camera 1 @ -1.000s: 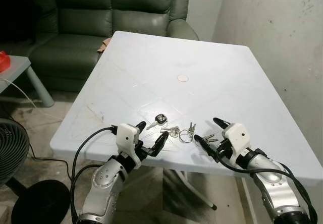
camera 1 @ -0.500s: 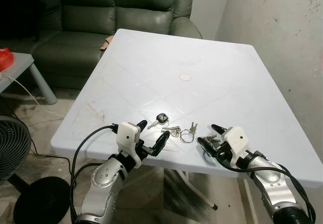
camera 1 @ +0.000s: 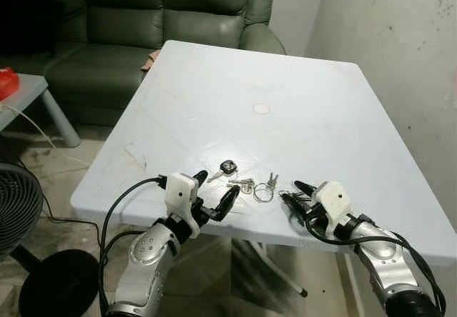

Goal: Hang keys on a hook

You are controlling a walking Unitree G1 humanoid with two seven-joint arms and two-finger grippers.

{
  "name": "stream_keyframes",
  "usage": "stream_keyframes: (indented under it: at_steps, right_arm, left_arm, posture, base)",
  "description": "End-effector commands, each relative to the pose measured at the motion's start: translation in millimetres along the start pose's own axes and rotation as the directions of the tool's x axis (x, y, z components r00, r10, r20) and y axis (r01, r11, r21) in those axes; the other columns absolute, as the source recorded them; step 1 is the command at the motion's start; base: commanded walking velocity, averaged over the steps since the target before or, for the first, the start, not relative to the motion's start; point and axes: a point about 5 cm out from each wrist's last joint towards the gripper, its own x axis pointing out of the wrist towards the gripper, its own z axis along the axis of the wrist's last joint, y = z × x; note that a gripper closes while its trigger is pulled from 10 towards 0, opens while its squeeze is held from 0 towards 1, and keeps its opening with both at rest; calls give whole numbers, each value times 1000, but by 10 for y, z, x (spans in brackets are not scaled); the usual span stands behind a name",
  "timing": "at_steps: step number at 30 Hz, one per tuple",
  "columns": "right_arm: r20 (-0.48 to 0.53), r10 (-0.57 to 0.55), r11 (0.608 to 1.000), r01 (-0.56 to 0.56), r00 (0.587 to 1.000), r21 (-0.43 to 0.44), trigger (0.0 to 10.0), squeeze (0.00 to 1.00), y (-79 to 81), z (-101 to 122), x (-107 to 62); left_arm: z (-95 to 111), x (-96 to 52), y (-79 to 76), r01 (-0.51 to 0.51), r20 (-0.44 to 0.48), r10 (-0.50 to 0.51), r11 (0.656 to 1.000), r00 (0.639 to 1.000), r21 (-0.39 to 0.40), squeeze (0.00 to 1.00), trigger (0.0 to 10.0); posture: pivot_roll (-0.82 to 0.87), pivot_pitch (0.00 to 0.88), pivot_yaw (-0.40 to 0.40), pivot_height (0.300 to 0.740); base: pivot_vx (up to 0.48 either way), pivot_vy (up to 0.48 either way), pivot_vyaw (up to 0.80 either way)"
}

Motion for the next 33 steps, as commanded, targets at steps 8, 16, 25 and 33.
stream_keyframes:
  at_steps: [8, 16, 25, 33]
  right_arm:
    - [-9, 18, 999, -19, 1000, -35, 10000, 0, -79, 29, -6]
    - [-25, 65, 998, -66, 998, -19, 10000, 0, -55, 3, -12]
    - [-32, 102, 995, -103, 994, -15, 4235, 0, -40, -5, -10]
    - [-25, 95, 995, -96, 995, -19, 1843, 0, -59, 12, 1]
  left_arm:
    - [51, 32, -11, 9, 9, -9, 1000, 1000, 18, 0, 10000]
    - [50, 33, -5, 7, 8, -8, 1000, 1000, 21, 0, 10000]
    - [48, 28, -5, 5, 9, -5, 1000, 1000, 25, 0, 10000]
    - [56, 38, -3, 5, 11, -5, 1000, 1000, 25, 0, 10000]
  posture:
    - [6, 47, -75, 711]
    - [10, 40, -78, 711]
    - [14, 34, -80, 711]
    - [14, 38, -79, 711]
  base:
    - [0, 0, 0]
    - [0, 0, 0]
    - [0, 0, 0]
    - [0, 0, 0]
